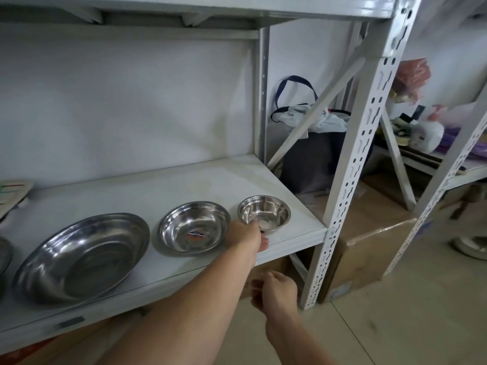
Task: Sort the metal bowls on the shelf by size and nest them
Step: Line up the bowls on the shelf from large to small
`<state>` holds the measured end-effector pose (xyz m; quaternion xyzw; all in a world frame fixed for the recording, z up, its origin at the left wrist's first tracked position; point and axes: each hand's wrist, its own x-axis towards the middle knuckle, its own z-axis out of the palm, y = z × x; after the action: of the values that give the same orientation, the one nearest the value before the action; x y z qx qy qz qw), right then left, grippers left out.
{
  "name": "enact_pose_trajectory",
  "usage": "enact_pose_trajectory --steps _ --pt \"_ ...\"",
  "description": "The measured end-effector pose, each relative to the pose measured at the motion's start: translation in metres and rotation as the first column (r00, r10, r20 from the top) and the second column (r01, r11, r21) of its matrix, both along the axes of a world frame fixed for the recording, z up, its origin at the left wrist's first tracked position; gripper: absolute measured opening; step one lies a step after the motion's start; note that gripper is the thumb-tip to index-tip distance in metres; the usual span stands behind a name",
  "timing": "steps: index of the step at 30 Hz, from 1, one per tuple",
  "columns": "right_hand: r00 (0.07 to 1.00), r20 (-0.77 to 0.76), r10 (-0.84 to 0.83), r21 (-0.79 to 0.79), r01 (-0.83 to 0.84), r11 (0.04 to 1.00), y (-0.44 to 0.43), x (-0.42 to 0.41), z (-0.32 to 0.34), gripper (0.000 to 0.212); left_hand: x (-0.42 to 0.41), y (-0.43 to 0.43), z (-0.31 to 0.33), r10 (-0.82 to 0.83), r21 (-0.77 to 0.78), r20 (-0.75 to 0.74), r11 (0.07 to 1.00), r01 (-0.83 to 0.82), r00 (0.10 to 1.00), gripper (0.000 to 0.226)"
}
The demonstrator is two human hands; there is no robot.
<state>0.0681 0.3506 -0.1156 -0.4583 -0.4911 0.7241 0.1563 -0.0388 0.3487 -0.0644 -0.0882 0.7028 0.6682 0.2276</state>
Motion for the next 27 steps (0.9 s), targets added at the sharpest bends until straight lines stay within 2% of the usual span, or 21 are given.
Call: enact_pose_trajectory --steps 4,11,15,20,27 --pt "1.0 -0.008 0.003 0.044 -0.002 0.999 -0.001 -0.001 0.004 0.026 0.011 -0.012 0.004 -0.037 0.022 0.016 0.999 0.037 0.999 0.024" --pt "0.999 -0.038 0.024 0.21 -0.016 0.978 -0.009 0.014 0.033 0.025 0.041 -0.085 0.017 -0.115 -0.03 -0.095 0.993 0.113 0.989 0.017" --pt "0.994 -0.043 0.097 0.262 -0.083 0.962 -0.027 0.02 0.053 0.034 0.041 -0.15 0.039 -0.039 -0.056 -0.137 0.998 0.031 0.99 0.011" --pt "0.979 -0.061 0.196 0.312 -0.167 0.935 -0.053 0.024 0.071 0.037 0.041 -0.216 0.058 0.05 -0.065 -0.12 0.996 -0.058 0.992 0.012" --pt "0.944 -0.09 0.319 0.308 -0.278 0.91 -0.087 0.018 0.081 0.04 0.042 -0.275 0.065 0.181 -0.064 -0.12 0.98 -0.19 0.976 0.016"
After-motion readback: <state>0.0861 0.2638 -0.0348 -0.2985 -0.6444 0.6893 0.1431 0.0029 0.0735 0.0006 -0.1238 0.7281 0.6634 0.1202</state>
